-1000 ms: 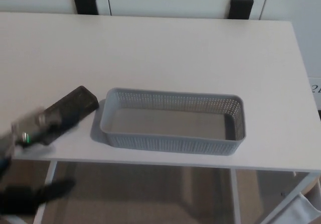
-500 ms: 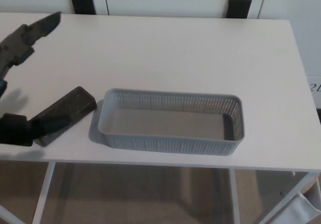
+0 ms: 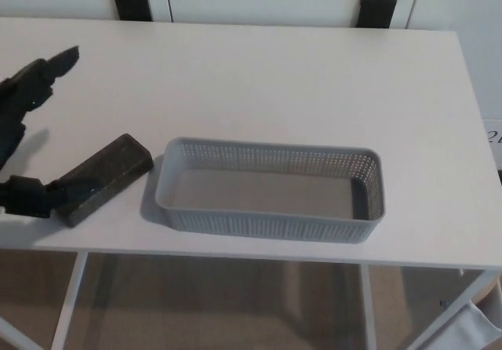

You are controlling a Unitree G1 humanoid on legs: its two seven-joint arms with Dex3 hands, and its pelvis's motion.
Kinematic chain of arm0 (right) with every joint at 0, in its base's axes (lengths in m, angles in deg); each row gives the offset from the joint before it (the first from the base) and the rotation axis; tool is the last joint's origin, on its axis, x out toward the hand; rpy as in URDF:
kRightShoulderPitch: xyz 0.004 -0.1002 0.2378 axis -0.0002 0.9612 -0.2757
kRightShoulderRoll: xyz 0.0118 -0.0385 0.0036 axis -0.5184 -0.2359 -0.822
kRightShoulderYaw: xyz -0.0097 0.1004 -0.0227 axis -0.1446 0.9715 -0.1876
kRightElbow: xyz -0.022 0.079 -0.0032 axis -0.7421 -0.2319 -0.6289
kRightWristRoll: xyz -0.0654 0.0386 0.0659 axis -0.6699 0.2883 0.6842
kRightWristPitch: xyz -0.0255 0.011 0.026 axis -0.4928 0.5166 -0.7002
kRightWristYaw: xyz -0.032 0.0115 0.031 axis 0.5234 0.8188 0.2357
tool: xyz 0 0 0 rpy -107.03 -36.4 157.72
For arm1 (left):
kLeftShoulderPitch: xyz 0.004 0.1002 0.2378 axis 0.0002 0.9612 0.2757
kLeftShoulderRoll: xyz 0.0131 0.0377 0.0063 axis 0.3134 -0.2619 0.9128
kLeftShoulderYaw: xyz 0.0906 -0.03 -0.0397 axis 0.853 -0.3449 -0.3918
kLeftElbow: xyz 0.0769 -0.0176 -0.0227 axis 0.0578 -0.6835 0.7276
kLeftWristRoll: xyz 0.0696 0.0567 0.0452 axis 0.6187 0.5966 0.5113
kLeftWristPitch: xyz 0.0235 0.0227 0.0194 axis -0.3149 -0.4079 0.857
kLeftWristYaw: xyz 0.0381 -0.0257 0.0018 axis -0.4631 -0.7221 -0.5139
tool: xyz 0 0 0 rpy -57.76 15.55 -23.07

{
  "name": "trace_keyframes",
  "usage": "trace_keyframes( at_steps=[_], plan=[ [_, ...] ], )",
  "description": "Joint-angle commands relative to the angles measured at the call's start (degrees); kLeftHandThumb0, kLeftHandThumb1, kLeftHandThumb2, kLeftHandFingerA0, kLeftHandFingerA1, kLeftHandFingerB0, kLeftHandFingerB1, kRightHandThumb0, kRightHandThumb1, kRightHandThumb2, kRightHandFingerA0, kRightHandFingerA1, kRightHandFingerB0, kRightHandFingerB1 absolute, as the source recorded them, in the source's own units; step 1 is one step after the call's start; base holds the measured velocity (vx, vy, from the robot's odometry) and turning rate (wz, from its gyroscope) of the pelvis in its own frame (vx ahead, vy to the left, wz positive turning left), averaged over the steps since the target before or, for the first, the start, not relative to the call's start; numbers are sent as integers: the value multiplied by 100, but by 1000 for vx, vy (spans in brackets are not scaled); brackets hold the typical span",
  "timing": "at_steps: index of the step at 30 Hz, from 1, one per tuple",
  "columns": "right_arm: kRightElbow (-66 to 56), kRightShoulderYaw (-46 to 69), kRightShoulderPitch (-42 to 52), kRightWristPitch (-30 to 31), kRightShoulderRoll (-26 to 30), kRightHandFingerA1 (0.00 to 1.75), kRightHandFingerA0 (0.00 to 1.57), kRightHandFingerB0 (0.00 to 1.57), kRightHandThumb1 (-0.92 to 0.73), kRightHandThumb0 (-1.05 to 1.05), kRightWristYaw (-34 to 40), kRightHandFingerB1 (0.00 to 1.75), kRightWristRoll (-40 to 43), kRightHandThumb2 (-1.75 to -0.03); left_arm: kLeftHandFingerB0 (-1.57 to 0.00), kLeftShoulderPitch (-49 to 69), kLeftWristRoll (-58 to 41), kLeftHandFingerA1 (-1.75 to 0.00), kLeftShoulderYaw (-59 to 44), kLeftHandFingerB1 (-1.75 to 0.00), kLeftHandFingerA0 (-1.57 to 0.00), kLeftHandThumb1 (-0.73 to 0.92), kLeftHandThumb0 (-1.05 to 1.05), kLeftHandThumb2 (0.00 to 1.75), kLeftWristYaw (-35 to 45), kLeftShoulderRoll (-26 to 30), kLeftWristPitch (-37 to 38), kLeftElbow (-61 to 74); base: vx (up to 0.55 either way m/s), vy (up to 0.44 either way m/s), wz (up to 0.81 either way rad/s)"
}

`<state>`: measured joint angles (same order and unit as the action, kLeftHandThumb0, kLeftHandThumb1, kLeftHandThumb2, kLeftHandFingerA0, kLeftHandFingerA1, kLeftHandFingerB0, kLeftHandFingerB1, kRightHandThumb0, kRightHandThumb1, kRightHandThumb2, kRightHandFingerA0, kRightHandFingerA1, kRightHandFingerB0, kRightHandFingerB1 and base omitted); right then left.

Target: The robot walks towards a desk on which an eraser is kept on the left hand side and a container is kept on the right hand side. The robot picks up the eraser using its left hand and places it in the container.

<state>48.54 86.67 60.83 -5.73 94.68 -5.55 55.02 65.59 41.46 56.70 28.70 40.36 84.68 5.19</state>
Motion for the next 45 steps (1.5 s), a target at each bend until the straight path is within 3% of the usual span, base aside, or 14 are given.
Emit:
trace_keyframes(
  at_steps=[1,9,15,24,29,30,33,34,36,37,38,43,44,45],
  plan=[
    [-48,45,-12,-111,153,61,55,37,-32,-30,-55,43,-2,-49,-4,-563,1622,-1,576,-10,0,41,-63,72,-824,106,-1112,-905,0,0,0],
    [-166,-23,12,-85,165,64,52,35,-28,-37,-72,49,-69,-60,-4,-892,1897,0,1034,-9,0,41,-64,72,-846,-156,-1605,-1076,0,0,0],
    [-580,-19,162,72,144,61,52,36,-33,-28,-125,44,-16,-49,-4,-1168,1991,-1,1271,-12,0,41,-65,73,-969,-337,-1809,-1529,0,0,0],
    [-414,-248,51,66,316,64,53,33,-26,-45,105,48,-304,-63,-2,-1353,2088,-2,1498,-10,0,43,-70,77,-1008,-490,-1954,-1874,0,0,0],
    [-70,-157,-48,7,428,61,54,36,-32,-39,28,42,-224,-50,-1,-1361,2158,-2,1611,-9,0,44,-71,77,-952,-546,-2057,-1974,0,0,0],
    [-43,-153,-53,-9,443,65,50,31,-25,-46,16,49,-223,-63,-1,-1370,2147,-4,1617,-10,0,43,-69,77,-929,-559,-2086,-2006,0,0,0],
    [27,-192,-73,-62,470,67,55,33,-25,-48,71,50,-284,-65,-4,-1386,2184,-16,1662,-20,-1,39,-63,79,-922,-608,-2188,-2094,0,0,0],
    [57,-194,-109,-67,481,66,54,32,-26,-46,68,49,-292,-64,-2,-1421,2240,-21,1713,-22,-1,42,-68,64,-931,-612,-2217,-2156,0,0,0],
    [101,-191,-163,-61,492,64,53,32,-26,-46,78,49,-301,-64,-2,-1441,2226,-20,1739,-21,-4,39,-64,76,-921,-626,-2216,-2209,0,0,0],
    [140,-183,-212,-42,488,65,53,32,-26,-46,104,49,-301,-65,-2,-1432,2169,-26,1729,-25,0,50,-66,56,-838,-640,-2251,-2205,0,0,0],
    [132,-199,-221,-14,483,65,54,33,-26,-47,165,50,-327,-65,-3,-1416,2162,-20,1749,-21,-4,40,-65,77,-809,-651,-2266,-2237,0,0,0],
    [114,-233,-213,-20,473,65,54,32,-27,-45,169,49,-375,-65,-6,-1330,2164,-24,1851,-25,0,39,-60,79,-668,-743,-2489,-2258,0,0,0],
    [88,-263,-233,13,493,64,53,32,-27,-47,137,49,-404,-66,0,-1300,2170,-49,1893,-48,0,30,-33,88,-743,-803,-2439,-2352,0,0,0],
    [87,-260,-240,15,494,64,53,32,-27,-47,137,49,-407,-66,0,-1309,2169,-49,1895,-48,0,30,-33,88,-744,-804,-2441,-2358,0,0,0]
  ],
)
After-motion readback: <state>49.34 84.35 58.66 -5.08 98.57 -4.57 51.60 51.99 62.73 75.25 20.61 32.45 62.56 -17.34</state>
